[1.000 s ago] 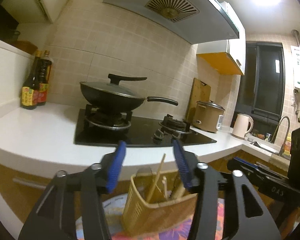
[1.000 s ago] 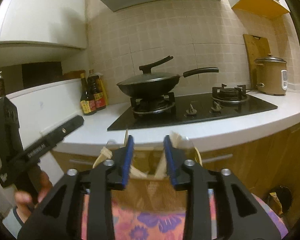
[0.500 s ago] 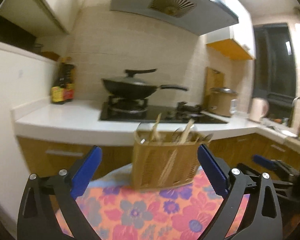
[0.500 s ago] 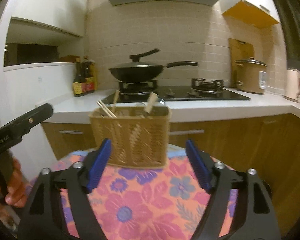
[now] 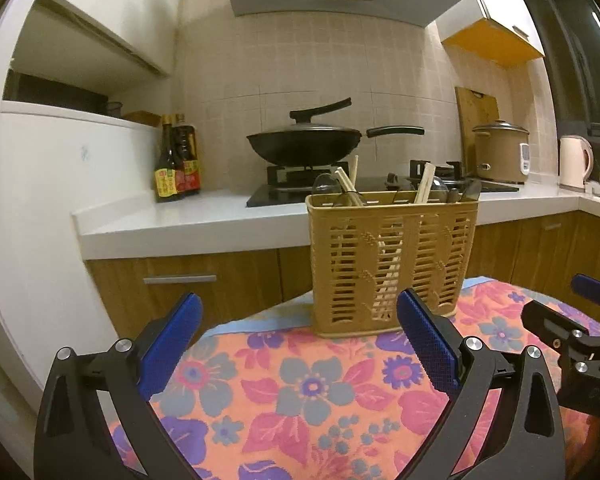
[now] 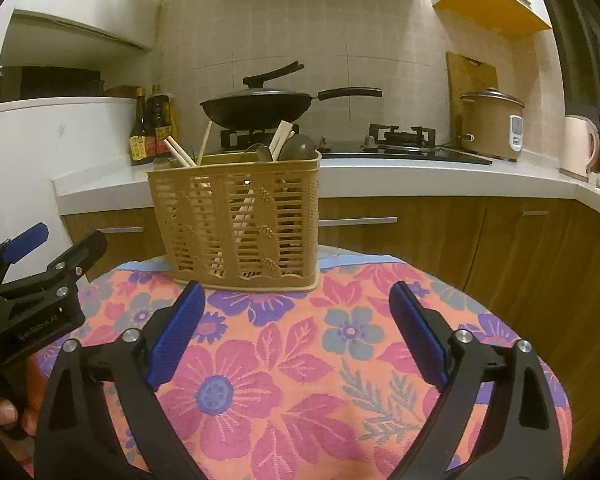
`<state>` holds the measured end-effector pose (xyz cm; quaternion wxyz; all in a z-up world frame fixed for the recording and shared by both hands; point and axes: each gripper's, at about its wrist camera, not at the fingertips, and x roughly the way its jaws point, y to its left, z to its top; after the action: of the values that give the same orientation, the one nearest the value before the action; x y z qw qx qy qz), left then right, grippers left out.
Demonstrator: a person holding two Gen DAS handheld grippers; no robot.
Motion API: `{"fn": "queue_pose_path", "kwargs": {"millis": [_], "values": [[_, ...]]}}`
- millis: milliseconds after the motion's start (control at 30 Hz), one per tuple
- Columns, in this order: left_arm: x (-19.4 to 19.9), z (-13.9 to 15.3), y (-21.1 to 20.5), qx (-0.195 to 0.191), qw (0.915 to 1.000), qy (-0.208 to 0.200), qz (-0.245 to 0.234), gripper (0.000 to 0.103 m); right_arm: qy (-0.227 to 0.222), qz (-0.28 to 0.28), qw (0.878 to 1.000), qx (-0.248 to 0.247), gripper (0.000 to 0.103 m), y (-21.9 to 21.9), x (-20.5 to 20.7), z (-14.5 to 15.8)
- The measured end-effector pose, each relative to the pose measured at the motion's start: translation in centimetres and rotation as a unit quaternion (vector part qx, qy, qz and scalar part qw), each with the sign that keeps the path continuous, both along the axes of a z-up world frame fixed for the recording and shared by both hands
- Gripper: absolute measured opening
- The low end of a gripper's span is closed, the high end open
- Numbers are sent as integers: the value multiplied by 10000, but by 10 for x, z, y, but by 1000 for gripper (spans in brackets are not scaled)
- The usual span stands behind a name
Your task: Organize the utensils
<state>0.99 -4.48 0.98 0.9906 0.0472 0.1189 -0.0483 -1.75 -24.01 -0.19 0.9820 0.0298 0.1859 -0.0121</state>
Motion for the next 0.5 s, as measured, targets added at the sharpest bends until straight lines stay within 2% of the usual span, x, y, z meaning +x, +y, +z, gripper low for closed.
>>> {"fn": "queue_pose_path", "kwargs": {"millis": [267,500], "values": [[10,-5,1,-61,9996,272,-55,95,98,69,9999,-73,95,4,2,-3],[10,-4,3,-102,9995,297,-27,95,59,96,9999,-82,95,6,0,-2]]}}
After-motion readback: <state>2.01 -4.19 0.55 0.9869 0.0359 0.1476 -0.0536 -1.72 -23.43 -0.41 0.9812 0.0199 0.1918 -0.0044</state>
